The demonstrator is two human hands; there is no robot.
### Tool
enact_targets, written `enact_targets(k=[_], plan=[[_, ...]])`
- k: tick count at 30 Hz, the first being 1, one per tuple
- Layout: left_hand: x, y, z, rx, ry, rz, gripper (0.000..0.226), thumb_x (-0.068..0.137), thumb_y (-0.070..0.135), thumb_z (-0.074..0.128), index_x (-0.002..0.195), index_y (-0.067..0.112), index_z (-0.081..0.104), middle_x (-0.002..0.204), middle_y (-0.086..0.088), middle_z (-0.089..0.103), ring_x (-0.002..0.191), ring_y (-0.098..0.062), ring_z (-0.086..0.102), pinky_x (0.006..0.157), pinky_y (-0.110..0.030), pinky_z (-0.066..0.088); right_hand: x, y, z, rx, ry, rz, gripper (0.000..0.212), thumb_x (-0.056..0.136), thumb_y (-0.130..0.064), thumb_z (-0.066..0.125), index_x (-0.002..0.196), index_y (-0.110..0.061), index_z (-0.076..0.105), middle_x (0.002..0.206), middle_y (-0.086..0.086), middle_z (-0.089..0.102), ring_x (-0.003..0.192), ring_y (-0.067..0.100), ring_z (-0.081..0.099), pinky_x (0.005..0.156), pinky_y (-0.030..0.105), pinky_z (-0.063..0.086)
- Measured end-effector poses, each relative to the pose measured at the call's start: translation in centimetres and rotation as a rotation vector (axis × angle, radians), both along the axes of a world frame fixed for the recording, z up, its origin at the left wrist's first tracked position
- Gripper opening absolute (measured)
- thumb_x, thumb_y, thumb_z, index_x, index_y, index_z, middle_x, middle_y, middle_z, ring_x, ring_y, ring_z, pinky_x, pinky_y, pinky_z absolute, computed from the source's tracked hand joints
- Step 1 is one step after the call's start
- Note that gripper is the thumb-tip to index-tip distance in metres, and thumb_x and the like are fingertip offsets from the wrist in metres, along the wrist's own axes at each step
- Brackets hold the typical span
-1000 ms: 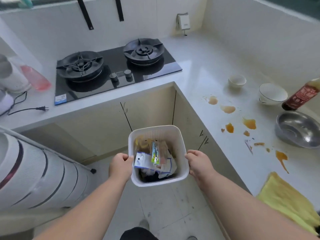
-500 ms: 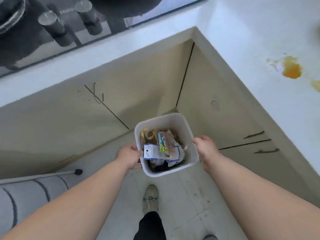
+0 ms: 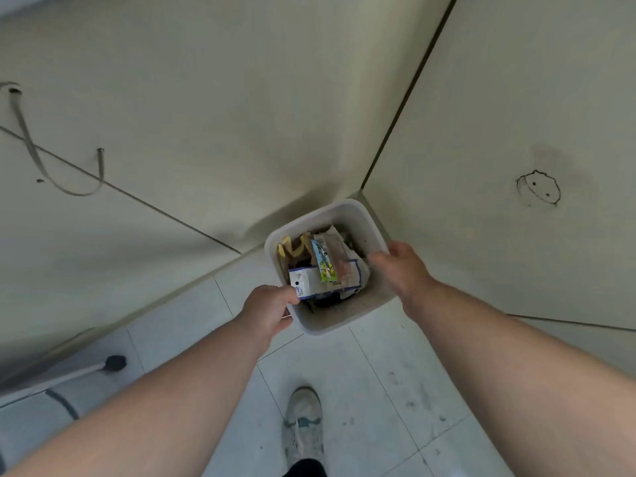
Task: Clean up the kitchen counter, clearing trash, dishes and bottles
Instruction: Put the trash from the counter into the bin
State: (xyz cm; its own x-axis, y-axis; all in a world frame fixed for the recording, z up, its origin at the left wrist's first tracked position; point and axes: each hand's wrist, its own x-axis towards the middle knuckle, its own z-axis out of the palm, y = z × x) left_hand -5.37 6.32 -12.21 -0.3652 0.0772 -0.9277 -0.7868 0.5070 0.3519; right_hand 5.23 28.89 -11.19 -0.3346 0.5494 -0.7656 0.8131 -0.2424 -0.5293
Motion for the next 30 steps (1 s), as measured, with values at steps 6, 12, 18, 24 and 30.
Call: enact_targets(k=[6,12,18,24,30], plan=[[0.5,0.2,-1.2,0.062,-0.026,0.055,0.059,0.062,0.023,0.074,0.118,0.005,0.072,0.13,-0.016,0.071,0.125,-0.031,0.064,0.103,-0.043,0.058,0.2,0.5,-1.3,-0.033,-0.031,0.032,0.093,0.066,-0.052,0.066,0.151,-0.018,0.052,0.149,0.006,0.059,0.133,0.03,0.058,0.114,0.05,0.049],[0.8,1.0,-0.4,-0.064,0.172,-0.134,0.044,0.088,0.05,0.08,0.11,0.016,0.065,0.112,-0.005,0.061,0.103,-0.025,0.06,0.1,-0.046,0.058,0.7,1.1,-0.3,-0.023,-0.066,0.007,0.056,0.072,-0.062,0.057,0.112,-0.022,0.055,0.118,-0.001,0.057,0.106,0.025,0.056,0.09,0.039,0.044],[1.2,2.4,6.0,-0.237,0.472,-0.413,0.054,0.094,0.053,0.074,0.068,0.012,0.049,0.069,-0.008,0.051,0.067,-0.029,0.049,0.062,-0.035,0.037,2.2,-0.5,5.8,0.069,0.029,-0.06,0.058,0.086,-0.068,0.052,0.118,-0.02,0.062,0.124,0.002,0.06,0.11,0.025,0.057,0.095,0.039,0.045],[3.2,3.6,12.6,-0.098,0.462,-0.312,0.035,0.082,0.038,0.091,0.075,0.016,0.066,0.081,-0.001,0.07,0.076,-0.02,0.062,0.069,-0.031,0.044,4.7,-2.4,15.0,0.059,0.117,-0.153,0.032,0.107,-0.048,0.051,0.111,-0.018,0.06,0.104,-0.001,0.065,0.11,0.028,0.06,0.09,0.035,0.043],[4.6,3.8,20.2,-0.019,0.471,-0.271,0.024,0.104,0.033,0.067,0.113,0.015,0.078,0.108,-0.007,0.072,0.113,-0.031,0.067,0.09,-0.029,0.043,7.0,-4.3,24.1,-0.003,0.195,-0.21,0.031,0.108,-0.054,0.047,0.12,-0.029,0.06,0.112,-0.008,0.065,0.11,0.019,0.06,0.096,0.036,0.045]])
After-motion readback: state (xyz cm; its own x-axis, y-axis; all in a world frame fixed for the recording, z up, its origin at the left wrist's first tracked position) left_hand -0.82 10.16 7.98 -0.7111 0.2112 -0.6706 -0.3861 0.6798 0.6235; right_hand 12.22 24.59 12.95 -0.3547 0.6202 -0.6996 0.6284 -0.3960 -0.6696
